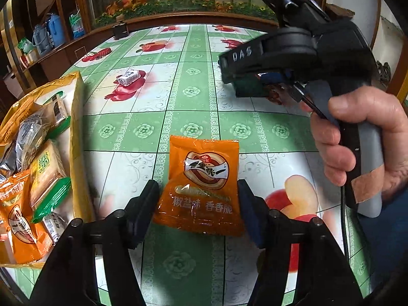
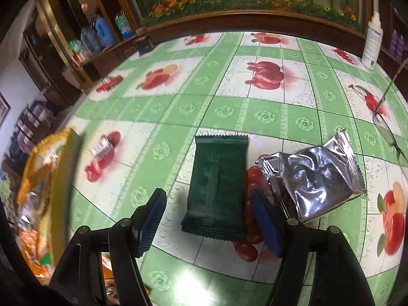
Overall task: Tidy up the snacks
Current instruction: 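Lift the orange pack with the left gripper while the right reaches for the dark green pack, then lift the dark green pack with the right gripper while the left holds the orange pack, then carry the orange pack and dark green pack over the yellow tray, then open the right gripper to drop the green pack while the left releases the orange pack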
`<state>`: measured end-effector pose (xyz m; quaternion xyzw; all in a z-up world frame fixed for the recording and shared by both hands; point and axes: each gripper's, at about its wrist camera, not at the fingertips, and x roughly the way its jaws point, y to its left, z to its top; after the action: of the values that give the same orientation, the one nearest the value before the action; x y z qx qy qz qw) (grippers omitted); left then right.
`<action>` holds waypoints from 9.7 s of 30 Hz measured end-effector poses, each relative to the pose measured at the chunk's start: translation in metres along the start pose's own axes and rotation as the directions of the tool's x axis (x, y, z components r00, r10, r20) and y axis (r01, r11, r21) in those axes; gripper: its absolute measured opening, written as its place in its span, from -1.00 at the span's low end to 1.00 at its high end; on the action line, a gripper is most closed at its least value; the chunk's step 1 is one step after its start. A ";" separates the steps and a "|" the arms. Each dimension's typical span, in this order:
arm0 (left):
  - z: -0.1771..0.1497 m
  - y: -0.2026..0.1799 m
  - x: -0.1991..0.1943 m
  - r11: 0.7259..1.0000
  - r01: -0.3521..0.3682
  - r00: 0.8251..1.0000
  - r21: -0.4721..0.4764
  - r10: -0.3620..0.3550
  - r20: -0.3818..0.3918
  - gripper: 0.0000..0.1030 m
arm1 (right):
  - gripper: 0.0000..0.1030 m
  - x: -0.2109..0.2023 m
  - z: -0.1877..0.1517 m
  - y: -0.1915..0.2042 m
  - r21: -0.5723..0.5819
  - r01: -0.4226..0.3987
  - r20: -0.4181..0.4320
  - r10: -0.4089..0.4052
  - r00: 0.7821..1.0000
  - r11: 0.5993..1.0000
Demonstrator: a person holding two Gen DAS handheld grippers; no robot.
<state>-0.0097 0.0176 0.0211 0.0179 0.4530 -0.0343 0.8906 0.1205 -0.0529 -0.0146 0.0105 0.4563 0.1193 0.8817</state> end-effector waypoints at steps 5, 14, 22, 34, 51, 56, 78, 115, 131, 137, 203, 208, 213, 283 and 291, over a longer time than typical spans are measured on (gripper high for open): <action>0.001 0.000 0.002 1.000 -0.009 1.000 -0.006 0.009 0.007 0.18 | -0.09 -0.002 -0.005 0.000 -0.030 0.020 0.008 -0.019 1.000 0.999; 0.002 0.002 0.003 1.000 -0.008 1.000 -0.012 0.008 0.012 0.18 | -0.09 -0.028 -0.043 0.005 -0.107 0.012 -0.033 -0.015 0.999 0.994; 0.002 0.001 0.003 1.000 -0.008 1.000 -0.013 0.008 0.015 0.18 | -0.09 -0.065 -0.096 -0.010 -0.080 -0.010 -0.009 0.009 1.000 0.997; 0.004 0.013 0.000 0.996 0.037 0.999 -0.080 -0.035 0.035 0.18 | -0.10 -0.079 -0.091 -0.021 -0.016 -0.107 0.031 0.108 0.994 0.994; 0.006 0.020 -0.030 0.994 -0.074 0.982 -0.077 0.086 0.167 0.18 | -0.10 -0.089 -0.090 -0.016 -0.028 -0.138 0.065 0.140 0.988 0.990; 0.006 0.020 -0.041 0.989 -0.134 0.966 -0.064 0.145 0.216 0.18 | -0.10 -0.090 -0.091 -0.013 -0.038 -0.146 0.070 0.149 0.986 0.989; 0.002 0.016 -0.054 0.976 -0.211 0.935 -0.046 0.216 0.280 0.18 | -0.10 -0.096 -0.093 -0.004 -0.077 -0.165 0.099 0.172 0.980 0.983; -0.001 0.035 -0.073 0.968 -0.234 0.913 -0.086 0.250 0.324 0.18 | -0.10 -0.102 -0.100 0.023 -0.117 -0.226 0.112 0.239 0.965 0.967; -0.015 0.107 -0.089 0.933 -0.256 0.895 -0.253 0.328 0.304 0.19 | -0.11 -0.111 -0.101 0.084 -0.200 -0.318 0.105 0.343 0.934 0.927; -0.031 0.151 -0.084 0.894 -0.272 0.896 -0.355 0.370 0.246 0.19 | -0.11 -0.113 -0.101 0.124 -0.263 -0.360 0.086 0.394 0.915 0.895; -0.042 0.173 -0.056 0.842 -0.394 0.879 -0.368 0.463 0.117 0.33 | 0.00 -0.072 -0.065 0.183 -0.218 -0.476 0.057 0.498 0.865 0.852; -0.042 0.174 -0.056 0.842 -0.397 0.878 -0.366 0.465 0.118 0.33 | 0.01 -0.074 -0.065 0.177 -0.206 -0.481 0.060 0.502 0.863 0.852; -0.042 0.174 -0.056 0.842 -0.396 0.878 -0.366 0.464 0.118 0.33 | 0.02 -0.077 -0.065 0.170 -0.193 -0.485 0.067 0.505 0.861 0.853; -0.052 0.138 -0.073 0.806 -0.513 0.782 -0.295 0.580 0.226 0.49 | 0.05 -0.084 -0.094 0.115 -0.159 -0.480 0.063 0.494 0.867 0.863; -0.071 0.140 -0.081 0.851 -0.406 0.839 -0.333 0.491 0.233 0.49 | 0.25 -0.088 -0.109 0.119 -0.197 -0.450 0.079 0.472 0.878 0.871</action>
<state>-0.1037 0.1656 0.0445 -0.0029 0.2909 0.2369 0.9270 -0.0402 0.0332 0.0070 0.0501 0.3726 0.3645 0.8519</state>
